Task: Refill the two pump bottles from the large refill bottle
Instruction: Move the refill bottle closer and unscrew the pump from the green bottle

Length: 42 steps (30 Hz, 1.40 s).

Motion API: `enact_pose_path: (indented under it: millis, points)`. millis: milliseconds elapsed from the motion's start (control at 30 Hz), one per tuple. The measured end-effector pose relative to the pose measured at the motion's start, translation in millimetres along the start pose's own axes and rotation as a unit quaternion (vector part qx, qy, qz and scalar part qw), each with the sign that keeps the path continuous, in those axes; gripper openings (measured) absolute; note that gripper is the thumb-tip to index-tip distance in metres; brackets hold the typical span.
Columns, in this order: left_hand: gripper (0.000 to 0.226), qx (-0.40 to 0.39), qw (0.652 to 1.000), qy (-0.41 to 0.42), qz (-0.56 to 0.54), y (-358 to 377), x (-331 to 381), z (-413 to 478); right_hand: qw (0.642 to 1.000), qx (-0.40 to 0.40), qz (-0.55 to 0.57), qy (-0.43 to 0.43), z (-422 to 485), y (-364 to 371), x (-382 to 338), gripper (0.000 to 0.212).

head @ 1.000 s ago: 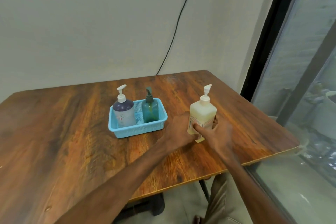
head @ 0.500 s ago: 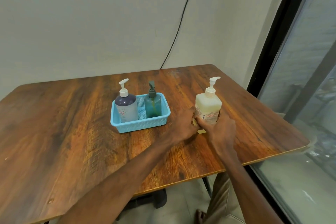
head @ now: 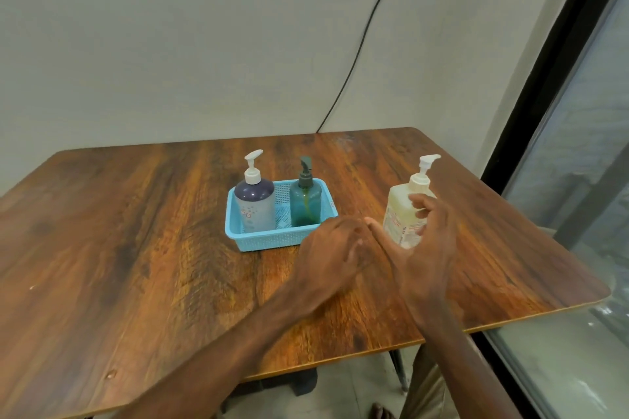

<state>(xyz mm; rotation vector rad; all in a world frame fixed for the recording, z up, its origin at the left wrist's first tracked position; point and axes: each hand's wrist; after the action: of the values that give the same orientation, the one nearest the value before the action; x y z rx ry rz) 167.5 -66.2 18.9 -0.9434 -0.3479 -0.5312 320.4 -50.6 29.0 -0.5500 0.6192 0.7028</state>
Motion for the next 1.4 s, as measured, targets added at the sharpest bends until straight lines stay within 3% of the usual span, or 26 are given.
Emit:
enact_pose_path:
  millis: [100, 200, 533, 767, 933, 1133, 1400]
  points:
    - [0.040, 0.035, 0.999, -0.010, 0.023, -10, -19, -1, 0.996, -0.050, 0.067, -0.031, -11, 23, -22, 0.058]
    - [0.041, 0.051, 0.997, -0.051, 0.026, -15, -38, 3, 0.987, -0.119, 0.111, 0.008, -12, 54, -36, 0.051]
    - [0.031, 0.003, 0.996, -0.034, 0.078, -5, -82, 7, 0.956, -0.274, 0.097, 0.049, 15, 144, -22, 0.075]
    - [0.028, 0.014, 0.997, -0.033, 0.073, 14, -72, -3, 0.960, -0.253, 0.113, 0.046, 20, 127, -6, 0.068]
    - [0.028, 0.014, 0.993, -0.024, 0.111, 17, -73, -2, 0.969, -0.201, 0.140, 0.030, 37, 88, -26, 0.068]
    - [0.019, 0.022, 0.993, -0.011, 0.113, 20, -78, 5, 0.966, -0.203, 0.153, 0.041, 30, 39, -26, 0.066]
    - [0.036, 0.073, 0.995, -0.041, -0.048, 4, -72, -8, 0.950, -0.266, 0.132, 0.093, -15, 15, 5, 0.068]
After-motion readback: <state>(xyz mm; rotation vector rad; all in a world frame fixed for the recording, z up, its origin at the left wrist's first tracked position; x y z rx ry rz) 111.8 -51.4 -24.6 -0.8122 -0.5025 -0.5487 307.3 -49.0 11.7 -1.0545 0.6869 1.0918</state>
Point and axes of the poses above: each hand's wrist, its own z-axis towards the middle knuckle, its own y-axis out of the palm, x = y × z, and after that the axes turned 9 degrees about x, right-handed
